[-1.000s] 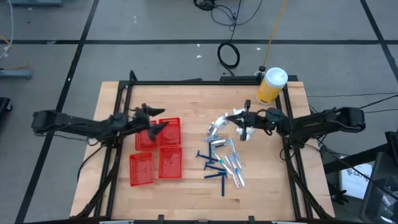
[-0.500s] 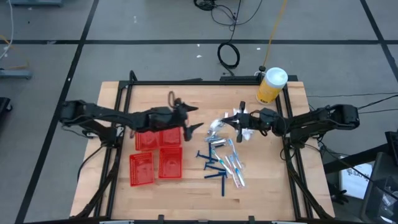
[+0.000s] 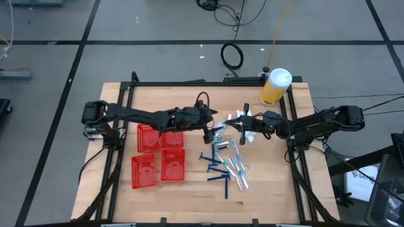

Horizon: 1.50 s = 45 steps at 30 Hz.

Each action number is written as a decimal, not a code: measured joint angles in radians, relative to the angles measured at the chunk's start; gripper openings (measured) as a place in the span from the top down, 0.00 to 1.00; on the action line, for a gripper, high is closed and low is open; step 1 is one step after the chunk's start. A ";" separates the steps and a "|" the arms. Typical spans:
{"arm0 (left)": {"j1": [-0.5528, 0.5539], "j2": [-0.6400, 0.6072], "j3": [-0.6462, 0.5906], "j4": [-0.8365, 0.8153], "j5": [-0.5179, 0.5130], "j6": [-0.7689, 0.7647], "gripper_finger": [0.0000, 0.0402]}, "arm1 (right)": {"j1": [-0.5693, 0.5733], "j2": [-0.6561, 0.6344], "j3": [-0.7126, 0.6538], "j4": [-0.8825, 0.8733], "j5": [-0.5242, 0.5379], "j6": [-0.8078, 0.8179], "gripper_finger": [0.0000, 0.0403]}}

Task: Pick & Place Travel size toiletries
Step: Put the transparent cotton pack into the top left red basket

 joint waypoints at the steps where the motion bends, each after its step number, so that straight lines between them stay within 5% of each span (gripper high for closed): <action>1: 0.002 0.005 0.001 0.000 0.000 -0.012 0.17 | 0.000 0.000 0.000 0.000 0.000 0.000 1.00; 15: 0.039 0.037 0.003 0.037 0.081 -0.132 0.20 | 0.000 0.000 0.000 -0.001 0.000 0.001 1.00; 32: 0.049 0.046 0.002 0.060 0.083 -0.112 0.95 | 0.000 0.000 0.000 0.004 0.001 0.009 1.00; 36: 0.050 0.038 0.002 0.060 0.082 -0.086 0.98 | 0.000 0.000 0.000 0.000 0.002 0.011 0.99; 40: 0.048 -0.012 0.002 0.007 0.028 -0.042 0.99 | 0.000 -0.010 0.000 -0.036 -0.006 0.015 0.91; 45: 0.041 -0.097 0.002 -0.116 -0.126 -0.055 1.00 | 0.000 -0.035 -0.001 -0.047 -0.008 0.097 0.70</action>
